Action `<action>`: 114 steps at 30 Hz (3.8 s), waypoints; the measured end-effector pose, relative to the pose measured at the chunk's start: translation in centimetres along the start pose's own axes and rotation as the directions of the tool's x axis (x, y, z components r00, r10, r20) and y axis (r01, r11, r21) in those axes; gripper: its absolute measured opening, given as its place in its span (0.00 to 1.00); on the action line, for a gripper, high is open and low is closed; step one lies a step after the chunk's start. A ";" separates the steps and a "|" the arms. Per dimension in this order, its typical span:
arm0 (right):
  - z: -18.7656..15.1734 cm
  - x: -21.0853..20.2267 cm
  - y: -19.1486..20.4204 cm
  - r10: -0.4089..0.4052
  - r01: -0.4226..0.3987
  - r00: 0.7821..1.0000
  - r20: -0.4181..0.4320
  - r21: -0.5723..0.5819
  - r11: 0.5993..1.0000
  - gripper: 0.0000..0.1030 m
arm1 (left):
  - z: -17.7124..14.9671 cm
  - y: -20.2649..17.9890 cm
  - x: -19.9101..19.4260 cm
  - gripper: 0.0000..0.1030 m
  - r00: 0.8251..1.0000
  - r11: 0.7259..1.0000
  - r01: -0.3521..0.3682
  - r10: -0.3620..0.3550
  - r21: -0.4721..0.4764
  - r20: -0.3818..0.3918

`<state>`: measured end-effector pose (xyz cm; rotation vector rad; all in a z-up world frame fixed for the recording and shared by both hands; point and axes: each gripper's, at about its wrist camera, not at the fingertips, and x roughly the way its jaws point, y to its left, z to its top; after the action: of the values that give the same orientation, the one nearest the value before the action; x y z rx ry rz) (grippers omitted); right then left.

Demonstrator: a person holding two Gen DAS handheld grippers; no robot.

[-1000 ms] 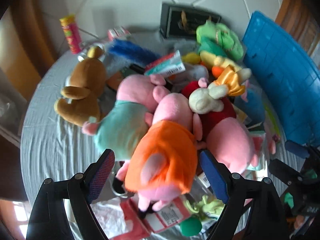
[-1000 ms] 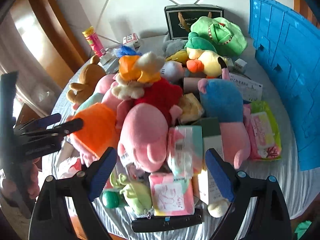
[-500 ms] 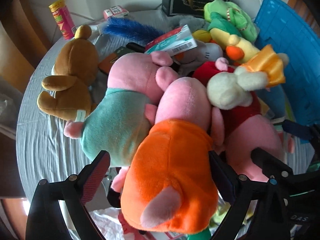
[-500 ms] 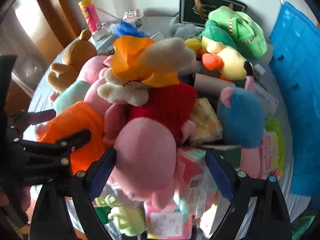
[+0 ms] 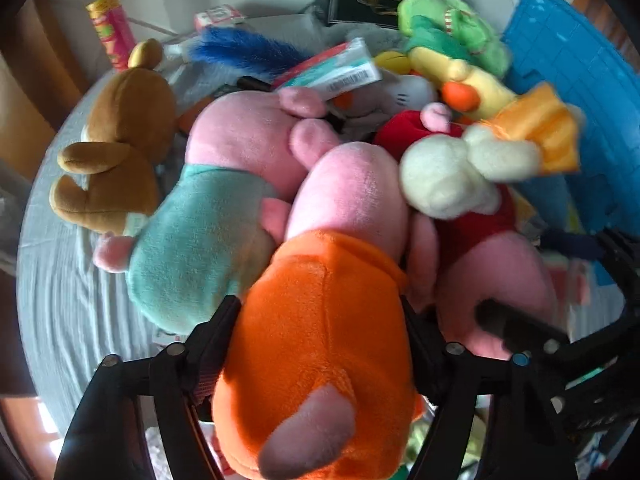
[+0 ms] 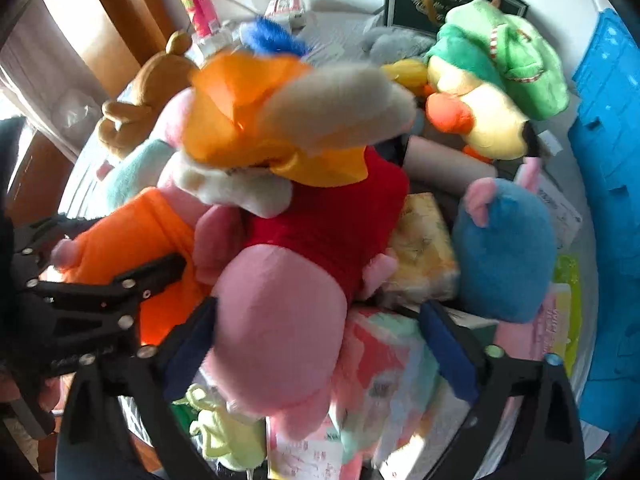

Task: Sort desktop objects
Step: 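Close the left tool on the orange pig while the right tool grips the red-shirted pig, then lift the orange pig with the left tool while the right tool lifts the red pig toward the crate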

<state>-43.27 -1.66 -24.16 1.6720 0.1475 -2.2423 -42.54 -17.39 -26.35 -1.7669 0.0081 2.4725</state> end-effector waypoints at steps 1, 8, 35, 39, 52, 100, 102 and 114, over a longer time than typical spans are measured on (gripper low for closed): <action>0.1 0.7 0.0 0.020 -0.019 1.000 -0.011 0.006 1.000 0.97 | 0.0 0.3 -0.1 0.69 1.000 1.000 0.013 -0.013 -0.011 0.003; -0.5 0.0 0.2 0.084 -0.085 0.996 0.022 0.021 0.996 0.57 | -1.2 0.3 -1.5 0.64 1.000 1.000 -0.004 0.005 -0.007 0.030; -0.8 -0.3 2.3 -0.019 0.020 0.998 0.061 -0.022 1.000 0.71 | -3.1 1.0 0.1 0.86 0.996 0.998 -0.050 0.053 -0.034 0.069; -0.3 1.8 0.7 0.056 -0.058 0.998 0.031 0.046 0.997 0.95 | -3.3 2.2 -0.3 0.79 0.997 0.997 0.012 -0.007 -0.071 0.078; -0.4 -4.9 2.3 -0.022 0.020 0.981 0.193 0.013 1.000 0.55 | -3.2 2.0 -8.4 0.72 0.963 0.998 -0.033 0.047 -0.060 0.266; -7.6 -38.1 -13.8 -0.270 0.299 0.682 0.680 0.079 0.951 0.53 | 1.4 -24.1 -27.7 0.72 0.765 0.999 -0.043 0.012 0.033 0.644; -8.8 -39.6 -16.7 -0.291 0.316 0.670 0.683 0.093 0.944 0.53 | 2.1 -27.0 -28.0 0.72 0.765 0.998 -0.038 -0.002 0.049 0.644; -15.2 -42.9 -33.2 -0.475 0.340 0.651 0.592 0.332 0.880 0.53 | 6.9 -42.9 -29.5 0.72 0.751 0.970 0.020 -0.175 0.243 0.636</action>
<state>-29.61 42.64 7.96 0.8471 0.1438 -3.1527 -35.87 23.35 6.13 -0.7175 0.1265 2.7332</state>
